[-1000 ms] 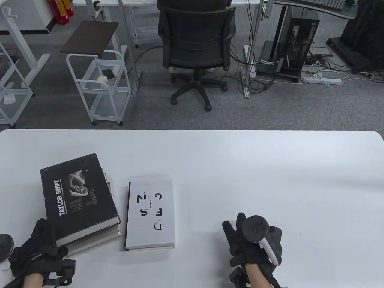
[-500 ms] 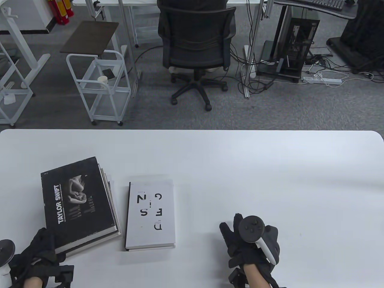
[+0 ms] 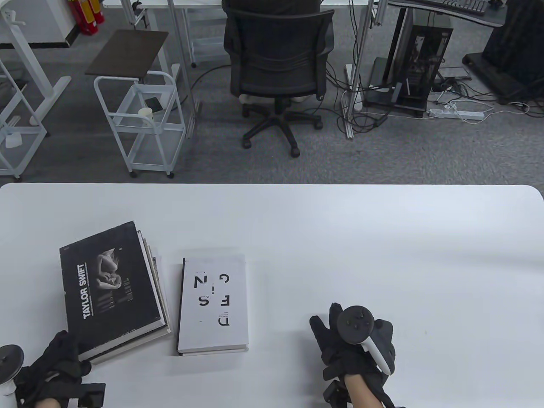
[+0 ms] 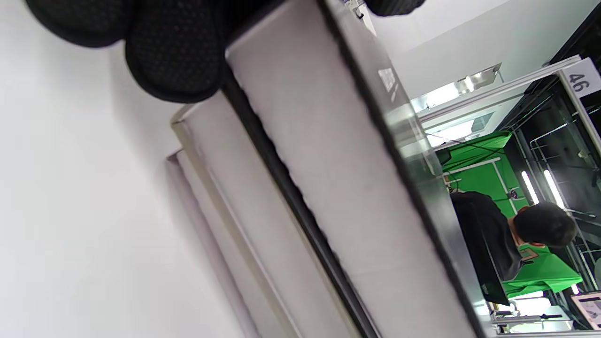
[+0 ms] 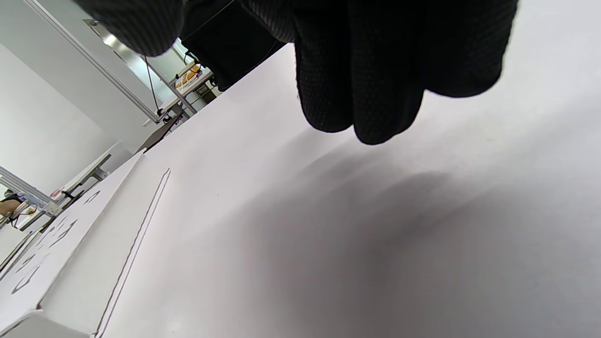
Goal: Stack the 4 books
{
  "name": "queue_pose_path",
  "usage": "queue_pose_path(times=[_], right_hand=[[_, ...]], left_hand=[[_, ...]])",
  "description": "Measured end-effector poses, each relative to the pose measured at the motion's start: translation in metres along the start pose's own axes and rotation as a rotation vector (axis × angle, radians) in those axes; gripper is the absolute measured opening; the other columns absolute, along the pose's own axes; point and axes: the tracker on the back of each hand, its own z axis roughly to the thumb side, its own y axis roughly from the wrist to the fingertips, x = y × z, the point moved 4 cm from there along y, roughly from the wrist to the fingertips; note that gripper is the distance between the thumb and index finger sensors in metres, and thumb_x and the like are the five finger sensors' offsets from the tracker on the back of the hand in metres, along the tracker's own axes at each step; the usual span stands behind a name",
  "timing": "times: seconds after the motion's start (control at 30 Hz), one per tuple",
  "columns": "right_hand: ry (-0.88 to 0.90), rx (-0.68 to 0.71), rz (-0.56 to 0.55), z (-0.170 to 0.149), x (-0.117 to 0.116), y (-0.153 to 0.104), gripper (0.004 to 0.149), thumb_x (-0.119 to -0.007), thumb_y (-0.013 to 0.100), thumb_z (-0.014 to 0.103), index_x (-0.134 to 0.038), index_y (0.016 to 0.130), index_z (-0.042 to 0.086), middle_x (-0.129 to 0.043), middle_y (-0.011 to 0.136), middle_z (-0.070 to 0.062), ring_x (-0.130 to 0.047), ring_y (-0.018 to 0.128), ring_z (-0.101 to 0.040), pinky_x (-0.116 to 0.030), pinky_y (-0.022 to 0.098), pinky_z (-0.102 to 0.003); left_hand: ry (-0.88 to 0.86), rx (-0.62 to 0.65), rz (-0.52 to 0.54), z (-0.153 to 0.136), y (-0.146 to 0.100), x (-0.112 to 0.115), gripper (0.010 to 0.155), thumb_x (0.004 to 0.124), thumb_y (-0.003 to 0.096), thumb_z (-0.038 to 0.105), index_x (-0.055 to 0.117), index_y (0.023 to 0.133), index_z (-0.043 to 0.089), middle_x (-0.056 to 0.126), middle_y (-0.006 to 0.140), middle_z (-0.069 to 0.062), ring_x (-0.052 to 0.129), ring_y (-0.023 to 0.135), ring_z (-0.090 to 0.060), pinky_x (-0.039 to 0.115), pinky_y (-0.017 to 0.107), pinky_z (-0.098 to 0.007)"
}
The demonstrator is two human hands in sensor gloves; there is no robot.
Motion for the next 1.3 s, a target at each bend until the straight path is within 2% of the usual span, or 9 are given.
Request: queue_pose_path(times=[0.1,0.2,0.4,0.63,0.77,0.9,1.07,1.2,1.3], right_hand=[[-0.001,0.004,-0.001,0.0,0.0,0.0,0.077,-0.056,0.066,0.059,-0.041,0.115,0.001,-0.085,0.088,-0.02,-0.092,0.066,-0.04,-0.081,0.051,-0.05],[0.002,0.012,-0.011,0.002,0.001,0.0,0.077,-0.056,0.066,0.059,-0.041,0.115,0.001,-0.085,0.088,-0.02,-0.092,0.066,-0.04,-0.081,0.051,-0.049],[-0.023,0.025,-0.02,0.006,0.0,-0.002,0.077,-0.056,0.066,0.059,-0.041,0.115,0.001,-0.085,0.087,-0.02,-0.092,0.066,-0.04,-0.082,0.051,-0.049],[-0.103,0.072,-0.037,0.019,-0.003,-0.005,0.074,-0.056,0.066,0.058,-0.042,0.116,0.005,-0.084,0.089,-0.021,-0.092,0.067,-0.041,-0.081,0.052,-0.05],[-0.204,0.109,-0.044,0.03,-0.011,-0.007,0.073,-0.057,0.066,0.059,-0.041,0.117,0.008,-0.081,0.093,-0.021,-0.089,0.071,-0.042,-0.079,0.055,-0.052],[-0.289,0.172,-0.054,0.043,-0.02,-0.01,0.073,-0.057,0.065,0.059,-0.041,0.117,0.009,-0.08,0.095,-0.02,-0.087,0.075,-0.042,-0.077,0.057,-0.053],[-0.33,0.236,-0.115,0.056,-0.023,-0.017,0.073,-0.057,0.065,0.059,-0.041,0.116,0.01,-0.079,0.097,-0.017,-0.085,0.078,-0.041,-0.075,0.06,-0.054],[-0.342,0.297,-0.089,0.066,-0.028,-0.02,0.072,-0.057,0.065,0.059,-0.039,0.117,0.013,-0.077,0.1,-0.016,-0.082,0.082,-0.041,-0.073,0.064,-0.055],[-0.345,0.33,-0.093,0.072,-0.029,-0.022,0.072,-0.057,0.065,0.059,-0.038,0.117,0.015,-0.073,0.103,-0.015,-0.078,0.087,-0.041,-0.069,0.068,-0.057]], left_hand=[[0.0,0.007,-0.007,0.001,-0.004,0.001,0.065,0.059,0.0531,0.042,0.047,0.108,0.008,0.059,0.099,-0.026,0.092,0.061,-0.037,0.073,0.048,-0.059],[-0.01,0.011,-0.052,0.007,-0.012,0.003,0.068,0.059,0.0533,0.044,0.042,0.109,0.008,0.047,0.103,-0.027,0.091,0.06,-0.034,0.074,0.047,-0.057],[0.022,0.082,-0.03,0.027,-0.031,0.0,0.073,0.059,0.0532,0.045,0.031,0.109,0.008,0.029,0.105,-0.03,0.09,0.058,-0.032,0.074,0.046,-0.057],[0.027,0.314,-0.059,0.068,-0.054,0.016,0.071,0.059,0.0533,0.045,0.036,0.108,0.007,0.034,0.104,-0.028,0.09,0.058,-0.031,0.075,0.045,-0.055],[0.055,0.457,-0.131,0.095,-0.066,0.044,0.07,0.059,0.0528,0.05,0.045,0.108,0.009,0.057,0.1,-0.025,0.094,0.055,-0.032,0.077,0.043,-0.056],[0.08,0.622,-0.178,0.122,-0.074,0.084,0.065,0.059,0.0526,0.053,0.065,0.103,0.012,0.085,0.084,-0.019,0.1,0.05,-0.032,0.081,0.04,-0.055],[0.132,0.693,-0.287,0.13,-0.074,0.142,0.065,0.059,0.0521,0.055,0.072,0.099,0.013,0.09,0.079,-0.017,0.101,0.05,-0.033,0.081,0.04,-0.056],[0.11,0.668,-0.492,0.119,-0.07,0.188,0.065,0.058,0.0525,0.055,0.071,0.099,0.012,0.09,0.08,-0.016,0.101,0.051,-0.032,0.081,0.041,-0.055],[0.088,0.689,-0.494,0.112,-0.068,0.205,0.065,0.059,0.0522,0.055,0.071,0.098,0.01,0.09,0.078,-0.017,0.101,0.05,-0.033,0.081,0.041,-0.056]])
